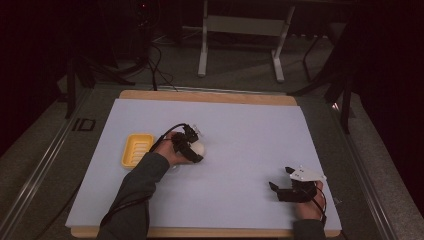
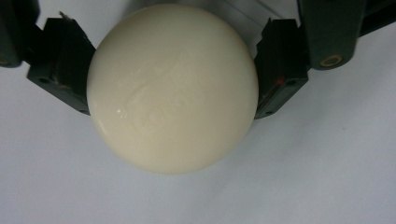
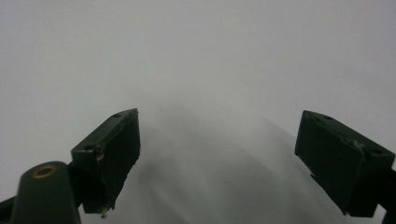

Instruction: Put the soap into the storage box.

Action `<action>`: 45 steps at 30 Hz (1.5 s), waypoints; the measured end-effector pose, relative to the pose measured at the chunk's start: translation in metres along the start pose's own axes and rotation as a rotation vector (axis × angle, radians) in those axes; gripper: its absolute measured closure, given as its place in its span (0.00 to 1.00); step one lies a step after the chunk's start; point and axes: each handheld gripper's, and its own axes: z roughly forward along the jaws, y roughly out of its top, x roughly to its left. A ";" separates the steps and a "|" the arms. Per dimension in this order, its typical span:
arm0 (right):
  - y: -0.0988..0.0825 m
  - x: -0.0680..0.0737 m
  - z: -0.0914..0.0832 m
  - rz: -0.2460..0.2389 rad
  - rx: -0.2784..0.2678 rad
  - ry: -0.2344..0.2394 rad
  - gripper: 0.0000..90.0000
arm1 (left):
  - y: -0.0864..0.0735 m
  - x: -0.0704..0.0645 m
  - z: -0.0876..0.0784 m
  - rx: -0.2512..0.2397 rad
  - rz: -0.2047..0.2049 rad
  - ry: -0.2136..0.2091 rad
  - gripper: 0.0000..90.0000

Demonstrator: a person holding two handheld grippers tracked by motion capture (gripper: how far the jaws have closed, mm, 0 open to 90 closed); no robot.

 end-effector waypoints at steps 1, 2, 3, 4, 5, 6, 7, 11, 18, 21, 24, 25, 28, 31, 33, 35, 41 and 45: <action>0.000 0.000 0.000 0.000 0.000 0.000 0.16 | 0.000 0.000 0.000 -0.001 0.001 0.001 0.27; 0.000 0.000 0.000 0.000 0.000 0.000 0.16 | 0.000 0.000 0.000 0.000 0.002 0.002 0.27; 0.000 0.000 0.000 0.000 0.000 0.000 0.16 | 0.000 -0.001 0.000 0.000 0.000 0.003 0.27; 0.000 0.000 0.000 0.000 0.000 0.000 0.16 | 0.000 -0.001 0.000 0.002 0.001 0.004 0.27; 0.000 0.000 0.000 0.000 -0.001 0.000 0.16 | 0.000 -0.002 0.000 0.006 0.004 0.005 0.27; 0.000 0.000 0.000 0.000 -0.001 0.000 0.16 | 0.000 -0.002 -0.001 0.011 0.008 0.003 0.27; 0.000 0.000 0.000 0.000 -0.001 0.000 0.16 | 0.000 -0.003 -0.001 0.015 0.017 0.000 0.27; 0.000 0.000 0.000 0.001 -0.001 0.000 0.16 | -0.002 -0.008 -0.004 0.046 0.052 -0.008 0.27; 0.000 0.000 0.000 -0.001 0.002 -0.001 0.16 | -0.009 -0.018 -0.012 0.114 0.118 -0.023 0.27; 0.000 0.001 0.000 -0.007 0.005 -0.003 0.16 | -0.011 -0.021 -0.014 0.149 0.150 -0.036 0.27; 0.000 0.001 0.001 -0.007 0.005 -0.003 0.16 | -0.011 -0.025 -0.015 0.181 0.175 -0.047 0.27; 0.000 0.001 0.001 -0.007 0.006 -0.003 0.16 | -0.010 -0.026 -0.015 0.188 0.176 -0.045 0.27; 0.000 0.001 0.001 -0.008 0.006 -0.003 0.16 | -0.008 -0.028 -0.012 0.225 0.191 -0.030 0.27; 0.000 0.001 0.000 -0.008 0.006 -0.003 0.16 | -0.005 -0.028 -0.011 0.244 0.191 -0.036 0.26; 0.000 0.001 0.000 -0.007 0.005 -0.002 0.16 | -0.004 -0.027 -0.011 0.253 0.188 -0.039 0.26; 0.000 0.001 0.001 -0.008 0.005 -0.002 0.16 | -0.003 -0.027 -0.010 0.263 0.183 -0.043 0.26; 0.000 0.001 0.001 -0.009 0.006 -0.002 0.16 | 0.005 -0.028 -0.008 0.322 0.197 -0.041 0.26; 0.000 0.001 0.001 -0.008 0.006 -0.002 0.16 | 0.007 -0.029 -0.008 0.339 0.207 -0.036 0.27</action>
